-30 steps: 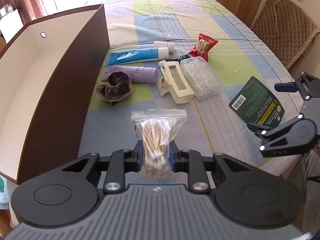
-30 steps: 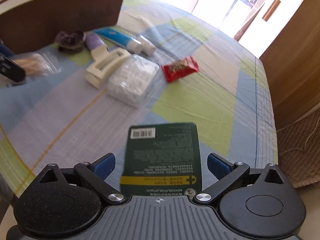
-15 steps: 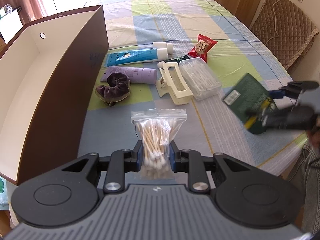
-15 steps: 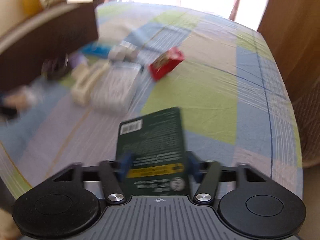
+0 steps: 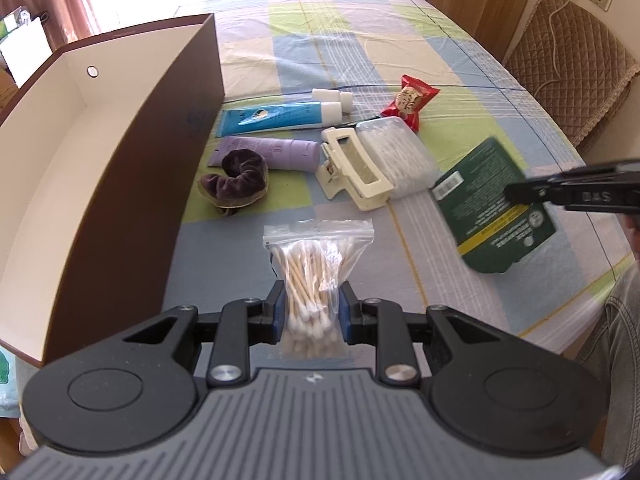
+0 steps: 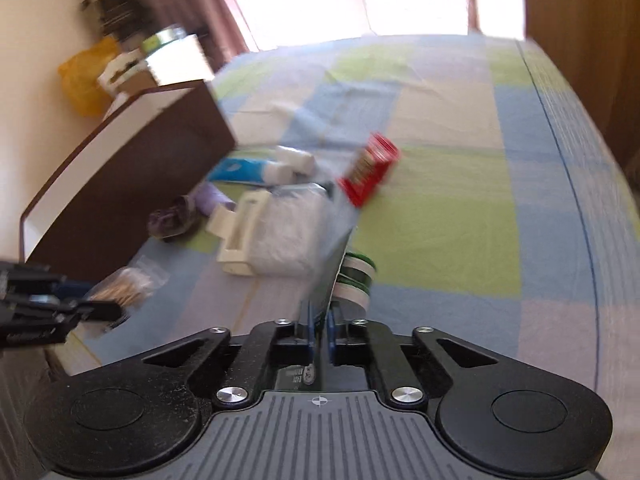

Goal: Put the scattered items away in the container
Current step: 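Lift the green card pack with the right gripper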

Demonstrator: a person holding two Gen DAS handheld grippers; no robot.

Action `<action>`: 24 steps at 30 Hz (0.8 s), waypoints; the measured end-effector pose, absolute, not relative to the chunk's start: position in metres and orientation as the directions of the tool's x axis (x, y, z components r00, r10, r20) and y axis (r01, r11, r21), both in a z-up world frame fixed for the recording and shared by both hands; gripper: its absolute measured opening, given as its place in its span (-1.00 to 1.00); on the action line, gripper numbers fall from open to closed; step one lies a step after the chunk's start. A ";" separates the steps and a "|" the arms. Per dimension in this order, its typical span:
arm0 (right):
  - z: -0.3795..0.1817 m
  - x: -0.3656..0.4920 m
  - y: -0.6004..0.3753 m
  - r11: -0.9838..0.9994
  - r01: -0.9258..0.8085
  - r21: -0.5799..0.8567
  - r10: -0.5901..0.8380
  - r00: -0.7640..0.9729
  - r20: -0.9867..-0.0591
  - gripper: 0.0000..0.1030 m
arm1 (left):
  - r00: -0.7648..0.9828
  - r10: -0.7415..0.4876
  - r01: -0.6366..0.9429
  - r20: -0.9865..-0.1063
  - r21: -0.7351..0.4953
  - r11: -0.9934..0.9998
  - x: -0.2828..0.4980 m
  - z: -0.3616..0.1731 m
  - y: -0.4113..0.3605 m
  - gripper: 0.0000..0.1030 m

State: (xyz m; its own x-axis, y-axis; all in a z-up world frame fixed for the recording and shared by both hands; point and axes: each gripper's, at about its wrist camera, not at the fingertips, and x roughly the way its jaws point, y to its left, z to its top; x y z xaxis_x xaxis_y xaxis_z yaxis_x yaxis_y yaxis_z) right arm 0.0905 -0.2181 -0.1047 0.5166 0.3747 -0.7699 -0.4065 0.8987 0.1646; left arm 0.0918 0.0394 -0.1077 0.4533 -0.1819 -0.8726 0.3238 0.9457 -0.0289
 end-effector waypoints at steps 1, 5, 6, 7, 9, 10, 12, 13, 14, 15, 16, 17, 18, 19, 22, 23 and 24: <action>-0.102 0.085 -0.202 0.878 -0.468 0.100 0.363 0.515 -0.776 -0.92 | 0.455 -0.178 0.319 -0.872 -0.027 0.947 0.092 -0.108 0.041 -0.58; -0.103 0.067 -0.149 0.759 -0.650 -0.031 0.348 0.446 -0.825 -0.90 | 0.457 -0.164 0.299 -0.874 -0.023 0.954 0.092 -0.109 0.049 -0.58; -0.107 0.065 -0.142 0.743 -0.669 -0.007 0.359 0.407 -0.840 -0.69 | 0.456 -0.160 0.293 -0.875 -0.022 0.956 0.092 -0.109 0.051 -0.58; -0.110 0.064 -0.140 0.748 -0.663 0.019 0.371 0.394 -0.841 -0.44 | 0.456 -0.158 0.290 -0.876 -0.022 0.957 0.092 -0.109 0.053 -0.58; -0.112 0.063 -0.141 0.771 -0.632 0.077 0.401 0.388 -0.830 0.39 | 0.455 -0.156 0.284 -0.877 -0.023 0.958 0.089 -0.109 0.057 -0.58; -0.112 0.063 -0.144 0.784 -0.611 0.113 0.421 0.388 -0.820 0.39 | 0.454 -0.155 0.282 -0.877 -0.023 0.959 0.088 -0.110 0.059 -0.58; -0.114 0.067 -0.148 0.804 -0.578 0.139 0.424 0.395 -0.815 0.38 | 0.450 -0.152 0.278 -0.880 -0.024 0.960 0.087 -0.111 0.062 -0.58; -0.115 0.070 -0.149 0.814 -0.561 0.149 0.423 0.398 -0.814 0.38 | 0.447 -0.151 0.276 -0.882 -0.024 0.961 0.086 -0.113 0.063 -0.58; -0.117 0.073 -0.149 0.817 -0.560 0.137 0.412 0.400 -0.819 0.38 | 0.445 -0.150 0.275 -0.883 -0.025 0.961 0.086 -0.114 0.063 -0.58; -0.120 0.076 -0.147 0.815 -0.566 0.124 0.402 0.397 -0.825 0.38 | 0.442 -0.149 0.274 -0.884 -0.025 0.962 0.086 -0.115 0.064 -0.58; -0.123 0.079 -0.146 0.815 -0.568 0.115 0.392 0.394 -0.831 0.38 | 0.442 -0.151 0.274 -0.884 -0.027 0.961 0.086 -0.115 0.064 -0.58; -0.127 0.082 -0.145 0.813 -0.572 0.105 0.383 0.392 -0.836 0.38 | 0.443 -0.153 0.275 -0.883 -0.028 0.961 0.086 -0.115 0.063 -0.58; -0.132 0.084 -0.143 0.812 -0.576 0.094 0.374 0.390 -0.841 0.25 | 0.445 -0.156 0.278 -0.882 -0.030 0.960 0.086 -0.114 0.063 -0.58; -0.137 0.086 -0.142 0.810 -0.579 0.092 0.370 0.384 -0.846 0.13 | 0.447 -0.157 0.280 -0.881 -0.029 0.959 0.085 -0.113 0.063 -0.58; -0.152 0.090 -0.139 0.812 -0.578 0.082 0.347 0.365 -0.864 -0.02 | 0.446 -0.152 0.282 -0.882 -0.023 0.959 0.085 -0.112 0.061 -0.58; -0.156 0.090 -0.139 0.813 -0.577 0.078 0.343 0.367 -0.865 -0.09 | 0.447 -0.152 0.283 -0.881 -0.022 0.959 0.085 -0.111 0.061 -0.58; -0.158 0.090 -0.139 0.814 -0.575 0.080 0.342 0.364 -0.866 -0.31 | 0.449 -0.153 0.283 -0.881 -0.022 0.959 0.085 -0.111 0.061 -0.58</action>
State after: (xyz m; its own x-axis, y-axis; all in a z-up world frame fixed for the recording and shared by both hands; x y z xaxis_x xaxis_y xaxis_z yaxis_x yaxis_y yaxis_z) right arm 0.0898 -0.1394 -0.1582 0.3642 0.3422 -0.8662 -0.5751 0.8142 0.0799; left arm 0.0853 0.0609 -0.1107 0.4488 -0.1525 -0.8805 0.2834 0.9588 -0.0216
